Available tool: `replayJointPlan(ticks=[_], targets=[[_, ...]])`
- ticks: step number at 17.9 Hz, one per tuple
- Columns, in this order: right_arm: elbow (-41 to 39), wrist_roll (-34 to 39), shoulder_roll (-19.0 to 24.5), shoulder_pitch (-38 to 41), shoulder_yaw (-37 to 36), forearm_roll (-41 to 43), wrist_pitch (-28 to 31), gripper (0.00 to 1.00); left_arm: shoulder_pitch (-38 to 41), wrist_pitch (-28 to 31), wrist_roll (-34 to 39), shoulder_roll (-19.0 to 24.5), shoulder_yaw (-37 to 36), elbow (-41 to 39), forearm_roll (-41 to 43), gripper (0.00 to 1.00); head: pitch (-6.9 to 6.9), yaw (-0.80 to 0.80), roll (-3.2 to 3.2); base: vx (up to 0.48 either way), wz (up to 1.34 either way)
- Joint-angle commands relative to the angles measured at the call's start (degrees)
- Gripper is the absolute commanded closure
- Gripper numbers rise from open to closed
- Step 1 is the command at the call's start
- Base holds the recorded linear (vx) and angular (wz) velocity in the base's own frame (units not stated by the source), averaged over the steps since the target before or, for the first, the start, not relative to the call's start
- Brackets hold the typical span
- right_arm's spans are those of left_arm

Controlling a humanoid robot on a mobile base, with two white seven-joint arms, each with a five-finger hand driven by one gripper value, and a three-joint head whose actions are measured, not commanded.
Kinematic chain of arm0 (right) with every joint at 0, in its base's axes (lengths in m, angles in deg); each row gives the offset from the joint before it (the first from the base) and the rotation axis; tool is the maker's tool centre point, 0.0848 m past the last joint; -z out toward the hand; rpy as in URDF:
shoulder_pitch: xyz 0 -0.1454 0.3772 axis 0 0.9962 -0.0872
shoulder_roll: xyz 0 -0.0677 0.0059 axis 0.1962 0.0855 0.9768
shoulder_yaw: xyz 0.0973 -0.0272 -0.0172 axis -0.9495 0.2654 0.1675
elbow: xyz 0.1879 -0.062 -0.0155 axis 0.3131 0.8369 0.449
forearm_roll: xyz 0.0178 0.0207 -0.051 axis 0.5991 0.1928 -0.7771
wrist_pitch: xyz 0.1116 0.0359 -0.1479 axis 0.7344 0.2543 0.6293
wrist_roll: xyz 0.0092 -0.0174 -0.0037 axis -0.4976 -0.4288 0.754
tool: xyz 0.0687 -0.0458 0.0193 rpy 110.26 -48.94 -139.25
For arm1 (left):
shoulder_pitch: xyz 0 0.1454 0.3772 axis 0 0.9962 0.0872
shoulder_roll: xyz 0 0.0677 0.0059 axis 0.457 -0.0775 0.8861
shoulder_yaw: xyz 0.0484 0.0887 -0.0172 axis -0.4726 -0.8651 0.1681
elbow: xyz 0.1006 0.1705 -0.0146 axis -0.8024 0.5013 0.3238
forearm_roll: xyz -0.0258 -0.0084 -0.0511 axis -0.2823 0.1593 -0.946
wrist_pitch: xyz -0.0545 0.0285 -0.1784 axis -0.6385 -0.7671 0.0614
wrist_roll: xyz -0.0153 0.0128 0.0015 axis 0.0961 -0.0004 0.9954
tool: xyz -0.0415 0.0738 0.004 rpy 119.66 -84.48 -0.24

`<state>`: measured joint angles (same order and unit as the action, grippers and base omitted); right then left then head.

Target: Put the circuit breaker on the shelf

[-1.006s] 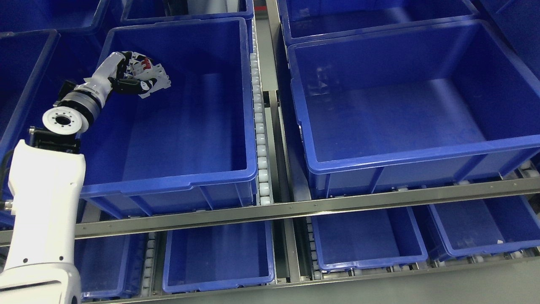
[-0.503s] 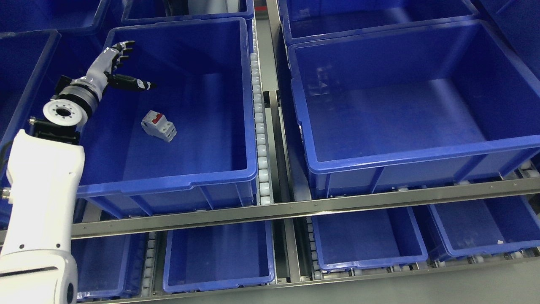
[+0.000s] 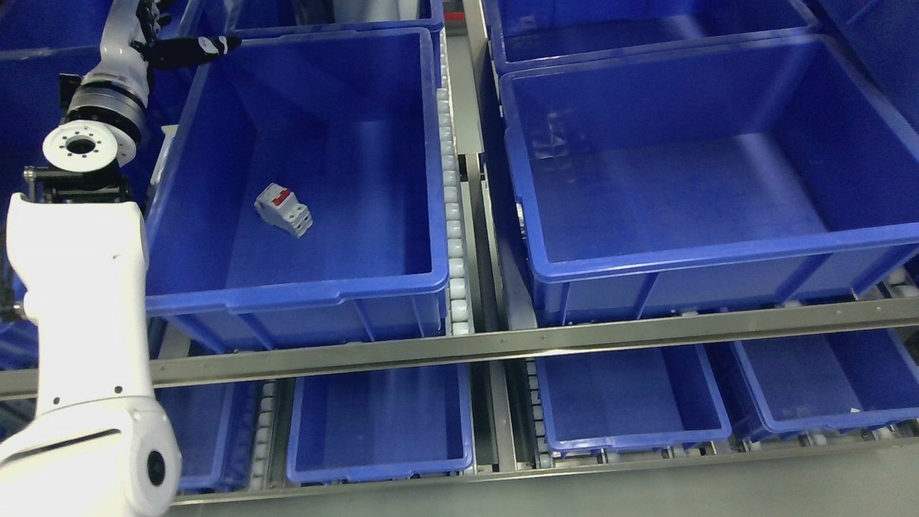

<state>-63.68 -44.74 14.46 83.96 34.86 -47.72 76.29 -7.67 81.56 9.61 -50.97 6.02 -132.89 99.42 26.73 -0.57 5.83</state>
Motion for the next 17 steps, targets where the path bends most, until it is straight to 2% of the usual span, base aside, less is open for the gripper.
replayJointPlan(ticks=[1,4,6,13,17], targets=[[0.0,0.0,-1.0,0.0,1.14,0.0,3.38,0.0,9.8,-0.01,0.16,-5.94,5.38,-25.99,-5.69,0.0,0.0,0.0,0.0,-0.166,0.17],[0.0,0.0,-1.0,0.0,1.14,0.0,3.38,0.0,18.15,-1.67,0.86,-5.94,0.8,-31.8,-7.11,0.0,0.0,0.0,0.0,-0.194,0.19],[0.0,0.0,-1.0,0.0,1.14,0.0,3.38,0.0,21.07,-2.9,2.7,-5.94,0.52,-32.43,-7.11,0.0,0.0,0.0,0.0,-0.198,0.14],[0.0,0.0,-1.0,0.0,1.14,0.0,3.38,0.0,22.66,-3.09,3.33,-5.94,-3.6,-32.08,-6.84,0.0,0.0,0.0,0.0,-0.155,-0.09],[0.0,0.0,-1.0,0.0,1.14,0.0,3.38,0.0,22.75,-2.82,3.33,-5.94,-3.17,-31.99,-6.84,0.0,0.0,0.0,0.0,-0.118,-0.15]])
